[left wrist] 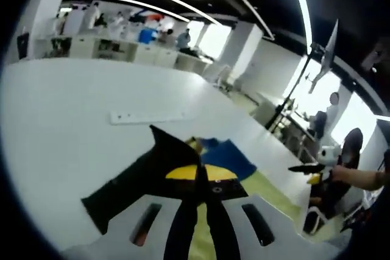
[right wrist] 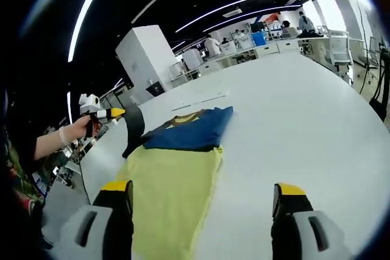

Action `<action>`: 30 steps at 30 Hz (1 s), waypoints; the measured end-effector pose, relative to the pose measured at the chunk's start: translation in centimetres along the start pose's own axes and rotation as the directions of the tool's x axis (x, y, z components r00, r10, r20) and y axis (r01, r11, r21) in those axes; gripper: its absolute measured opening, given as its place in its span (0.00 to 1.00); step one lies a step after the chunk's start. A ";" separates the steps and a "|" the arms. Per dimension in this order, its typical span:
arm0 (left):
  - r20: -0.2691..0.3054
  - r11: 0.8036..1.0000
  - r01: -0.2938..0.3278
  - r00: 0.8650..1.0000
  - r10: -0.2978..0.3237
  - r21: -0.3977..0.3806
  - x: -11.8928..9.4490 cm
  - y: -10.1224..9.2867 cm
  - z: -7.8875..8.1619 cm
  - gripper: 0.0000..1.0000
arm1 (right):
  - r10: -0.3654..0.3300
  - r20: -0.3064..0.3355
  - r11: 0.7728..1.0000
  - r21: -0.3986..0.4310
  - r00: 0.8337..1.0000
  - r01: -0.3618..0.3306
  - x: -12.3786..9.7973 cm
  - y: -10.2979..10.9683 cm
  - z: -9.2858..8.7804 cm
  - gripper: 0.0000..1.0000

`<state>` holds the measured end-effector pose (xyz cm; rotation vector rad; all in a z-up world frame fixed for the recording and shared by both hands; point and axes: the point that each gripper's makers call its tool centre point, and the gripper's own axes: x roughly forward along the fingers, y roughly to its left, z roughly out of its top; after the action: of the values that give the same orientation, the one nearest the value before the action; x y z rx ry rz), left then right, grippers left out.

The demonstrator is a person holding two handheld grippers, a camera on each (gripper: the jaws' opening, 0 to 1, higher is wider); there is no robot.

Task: Fold the garment on the visible template until the final outline fits inside the template.

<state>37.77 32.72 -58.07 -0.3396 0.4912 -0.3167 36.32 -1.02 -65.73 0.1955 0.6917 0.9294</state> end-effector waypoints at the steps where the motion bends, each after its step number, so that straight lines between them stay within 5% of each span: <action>1: 0.004 1.000 0.015 1.000 -0.015 -0.014 0.5 -0.5 0.2 0.00 | -0.002 0.003 1.000 0.002 1.000 0.002 0.0 0.0 0.0 0.95; 13: 0.053 0.993 0.108 0.993 -0.105 -0.057 4.2 -4.3 2.7 0.00 | -0.005 0.009 1.000 0.014 1.000 0.005 -0.3 -0.5 -0.2 0.95; 17: 0.025 0.980 0.167 0.985 -0.170 0.109 6.4 -7.5 4.2 0.00 | -0.006 0.008 1.000 0.017 1.000 0.006 -0.3 -0.6 -0.2 0.94; 19: 0.059 0.978 0.208 0.976 -0.208 0.005 7.3 -8.8 5.0 0.00 | -0.009 0.015 1.000 0.021 1.000 0.009 -0.3 -0.7 -0.1 0.94; 23: 0.020 0.979 0.197 0.980 -0.199 0.060 8.7 -8.9 4.3 0.00 | -0.011 0.014 1.000 0.025 1.000 0.011 -0.6 -0.8 -0.2 0.94; 30: -0.011 0.968 0.249 0.969 -0.248 0.038 10.5 -10.5 2.6 0.00 | -0.029 0.012 0.999 0.041 1.000 0.029 -1.1 -1.5 -1.0 0.93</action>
<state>45.65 20.02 -56.06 -0.3625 0.4480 -0.5705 36.27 -2.93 -66.60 0.2265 0.7006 0.8862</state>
